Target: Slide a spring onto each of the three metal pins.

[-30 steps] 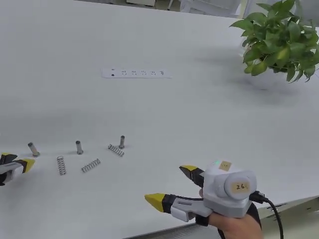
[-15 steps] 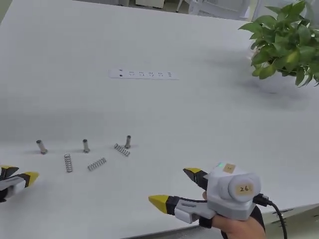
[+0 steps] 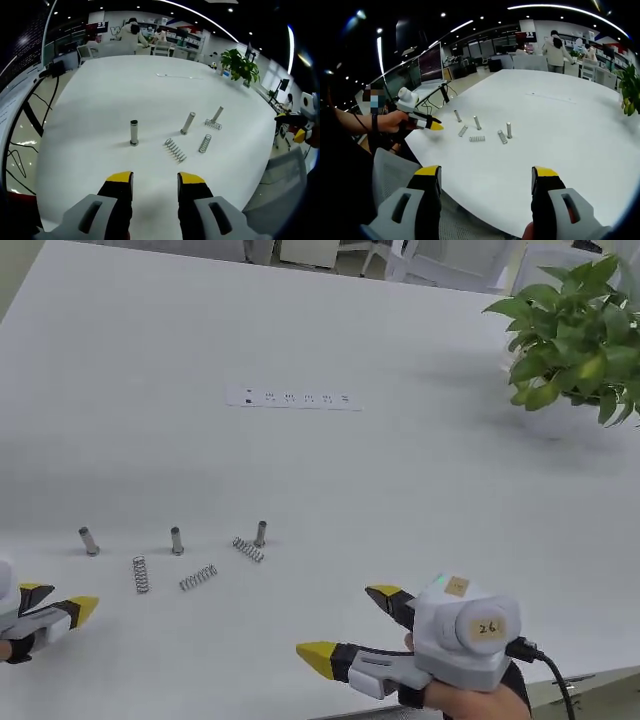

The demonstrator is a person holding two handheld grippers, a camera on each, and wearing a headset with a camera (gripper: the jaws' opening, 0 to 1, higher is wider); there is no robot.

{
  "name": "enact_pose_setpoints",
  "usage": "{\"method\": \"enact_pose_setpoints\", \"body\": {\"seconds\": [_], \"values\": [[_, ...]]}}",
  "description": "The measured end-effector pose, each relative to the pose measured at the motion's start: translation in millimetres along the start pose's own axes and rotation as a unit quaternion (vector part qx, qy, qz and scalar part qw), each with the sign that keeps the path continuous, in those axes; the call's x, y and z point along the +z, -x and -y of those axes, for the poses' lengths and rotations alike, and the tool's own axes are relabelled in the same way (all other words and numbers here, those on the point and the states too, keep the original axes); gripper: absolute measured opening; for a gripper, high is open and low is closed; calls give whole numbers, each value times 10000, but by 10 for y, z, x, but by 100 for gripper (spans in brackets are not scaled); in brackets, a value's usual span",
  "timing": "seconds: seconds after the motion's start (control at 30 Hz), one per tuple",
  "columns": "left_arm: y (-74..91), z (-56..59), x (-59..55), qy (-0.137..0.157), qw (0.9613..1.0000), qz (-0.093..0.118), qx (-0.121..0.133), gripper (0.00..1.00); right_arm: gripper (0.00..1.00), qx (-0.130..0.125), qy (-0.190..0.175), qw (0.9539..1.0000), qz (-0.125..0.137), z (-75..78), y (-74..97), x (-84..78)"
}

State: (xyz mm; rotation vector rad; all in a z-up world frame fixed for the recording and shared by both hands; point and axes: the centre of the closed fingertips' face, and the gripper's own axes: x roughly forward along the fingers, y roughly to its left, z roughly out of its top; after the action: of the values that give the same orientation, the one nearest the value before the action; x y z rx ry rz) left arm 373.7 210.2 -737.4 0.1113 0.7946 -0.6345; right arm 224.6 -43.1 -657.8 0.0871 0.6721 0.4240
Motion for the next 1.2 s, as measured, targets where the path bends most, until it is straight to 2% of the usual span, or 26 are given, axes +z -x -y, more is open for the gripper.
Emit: {"method": "enact_pose_setpoints", "body": {"seconds": [0.23, 0.43, 0.73, 0.97, 1.2], "values": [[-84, 166, -12, -66, 9999, -18, -151, 31, 72, 37, 24, 10000, -21, -26, -10, -9], [-214, 259, -23, -77, 9995, -73, -289, 31, 72, 34, 33, 10000, -23, -10, -8, -5], [-393, 301, 21, -5, 9992, -114, -380, 30, 72, -17, 11, 10000, -49, 2, 21, -48], [-480, 299, 66, 60, 9992, -104, -393, 29, 72, -70, -32, 10000, -35, 26, 45, -54], [-553, 348, 71, 75, 9990, -130, -409, 28, 72, -90, -35, 9999, -47, 35, 42, -57]]}}
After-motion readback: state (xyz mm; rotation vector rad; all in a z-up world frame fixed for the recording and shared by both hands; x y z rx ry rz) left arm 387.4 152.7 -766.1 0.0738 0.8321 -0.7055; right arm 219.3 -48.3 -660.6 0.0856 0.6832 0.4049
